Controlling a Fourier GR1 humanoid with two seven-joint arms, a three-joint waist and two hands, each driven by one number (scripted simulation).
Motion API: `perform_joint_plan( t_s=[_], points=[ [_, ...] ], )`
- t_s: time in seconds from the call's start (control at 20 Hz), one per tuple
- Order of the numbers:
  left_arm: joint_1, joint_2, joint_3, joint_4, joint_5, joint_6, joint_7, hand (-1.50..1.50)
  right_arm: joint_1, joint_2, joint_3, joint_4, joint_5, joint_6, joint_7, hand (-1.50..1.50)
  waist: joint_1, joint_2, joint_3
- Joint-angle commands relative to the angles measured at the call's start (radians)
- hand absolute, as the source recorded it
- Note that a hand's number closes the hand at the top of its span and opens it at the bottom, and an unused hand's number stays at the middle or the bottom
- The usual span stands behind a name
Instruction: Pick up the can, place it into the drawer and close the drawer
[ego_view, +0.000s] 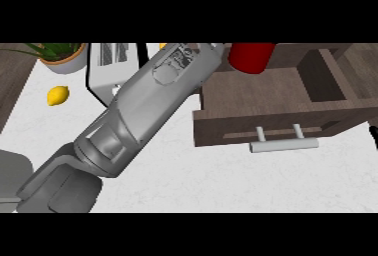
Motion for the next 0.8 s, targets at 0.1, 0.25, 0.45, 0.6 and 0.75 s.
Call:
perform_joint_plan(
  t_s=[0.1, 0.25, 0.45, 0.6, 0.75],
  points=[
    [-0.016, 0.000, -0.054, 0.089, 0.045, 0.030, -0.083, 1.50, 0.004, 0.044, 0.057, 0.004, 0.054, -0.012, -0.036, -1.50, -0.021, 0.009, 0.001],
    [-0.008, 0.000, -0.118, 0.066, 0.076, 0.094, -0.076, 1.50, -0.008, 0.022, 0.040, 0.041, 0.045, 0.000, -0.034, -1.50, -0.029, 0.008, 0.001],
    [0.007, 0.000, -0.144, 0.100, 0.098, 0.072, -0.118, 1.50, -0.045, -0.004, -0.012, 0.035, -0.010, -0.007, -0.013, -1.50, -0.035, 0.010, 0.001],
    [0.036, 0.000, -0.174, 0.126, 0.107, 0.060, -0.139, 1.50, -0.063, -0.002, 0.017, -0.001, 0.013, -0.027, 0.052, -1.50, -0.034, 0.011, 0.000],
    [0.005, 0.000, -0.219, 0.124, 0.108, 0.085, -0.112, 1.50, -0.076, -0.038, -0.017, 0.042, 0.007, -0.001, -0.001, -1.50, -0.034, 0.008, 0.001]
  ],
)
